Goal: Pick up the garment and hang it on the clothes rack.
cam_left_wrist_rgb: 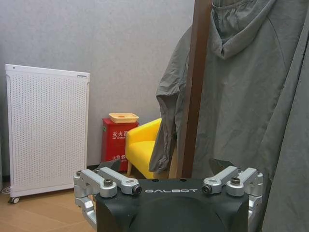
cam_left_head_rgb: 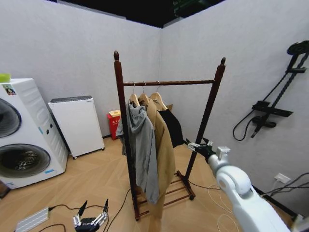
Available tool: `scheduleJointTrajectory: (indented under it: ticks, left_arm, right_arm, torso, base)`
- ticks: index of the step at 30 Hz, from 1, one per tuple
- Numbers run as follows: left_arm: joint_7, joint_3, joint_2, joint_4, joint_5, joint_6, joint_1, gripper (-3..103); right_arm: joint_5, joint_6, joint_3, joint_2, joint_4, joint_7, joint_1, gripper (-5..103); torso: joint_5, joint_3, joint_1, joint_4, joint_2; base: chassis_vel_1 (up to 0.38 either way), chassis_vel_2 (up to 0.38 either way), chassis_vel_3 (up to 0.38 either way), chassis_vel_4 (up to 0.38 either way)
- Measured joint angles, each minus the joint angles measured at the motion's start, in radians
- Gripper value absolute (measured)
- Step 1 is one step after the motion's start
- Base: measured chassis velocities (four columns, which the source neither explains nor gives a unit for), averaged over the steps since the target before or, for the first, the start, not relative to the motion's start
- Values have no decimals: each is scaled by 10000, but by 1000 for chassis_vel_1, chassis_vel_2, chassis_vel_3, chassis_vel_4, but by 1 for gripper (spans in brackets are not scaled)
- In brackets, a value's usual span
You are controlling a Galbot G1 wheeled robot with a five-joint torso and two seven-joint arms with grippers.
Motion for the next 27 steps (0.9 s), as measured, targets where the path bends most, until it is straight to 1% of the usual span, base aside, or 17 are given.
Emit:
scheduleJointTrajectory:
  ticks: [2, 3, 5, 8, 12, 13, 16, 27]
  left_arm:
    - [2, 2, 0, 0, -1, 0, 0, 100]
    - [2, 2, 0, 0, -1, 0, 0, 100]
    - [0, 1, -1, 0, 0, 0, 0, 100]
    - [0, 1, -1, 0, 0, 0, 0, 100]
    - [0, 1, -1, 0, 0, 0, 0, 100]
    - [1, 1, -1, 0, 0, 0, 0, 100]
    - [1, 1, -1, 0, 0, 0, 0, 100]
    - [0, 1, -1, 0, 0, 0, 0, 100]
  right_arm:
    - [-279, 220, 180, 513, 133, -46, -543, 100]
    - [-279, 220, 180, 513, 133, -46, -543, 100]
    - [-532, 424, 318, 881, 246, -54, -904, 100]
    - [-572, 459, 372, 966, 296, -61, -1013, 100]
    - [-707, 581, 565, 1098, 413, -179, -1355, 100]
    - [-838, 706, 586, 1136, 414, -220, -1418, 100]
    - [-867, 757, 586, 1156, 414, -227, -1427, 100]
    - [-956, 828, 265, 1317, 353, -229, -1318, 100]
  torso:
    - [5, 1, 1, -2, -2]
    - [5, 1, 1, -2, -2]
    - [3, 1, 1, 0, -2]
    - [3, 1, 1, 1, -2]
    - [2, 1, 2, -5, -2]
    - [3, 1, 2, -2, -2]
    - [2, 2, 2, -1, -3]
    - [3, 2, 3, -3, -3]
  base:
    - [0, 0, 0, 0]
    - [0, 0, 0, 0]
    - [0, 0, 0, 0]
    - [0, 0, 0, 0]
    - [-24, -26, -42, -33]
    - [-65, -62, -52, -62]
    - [-48, -49, -52, -59]
    - [-91, -90, -79, -87]
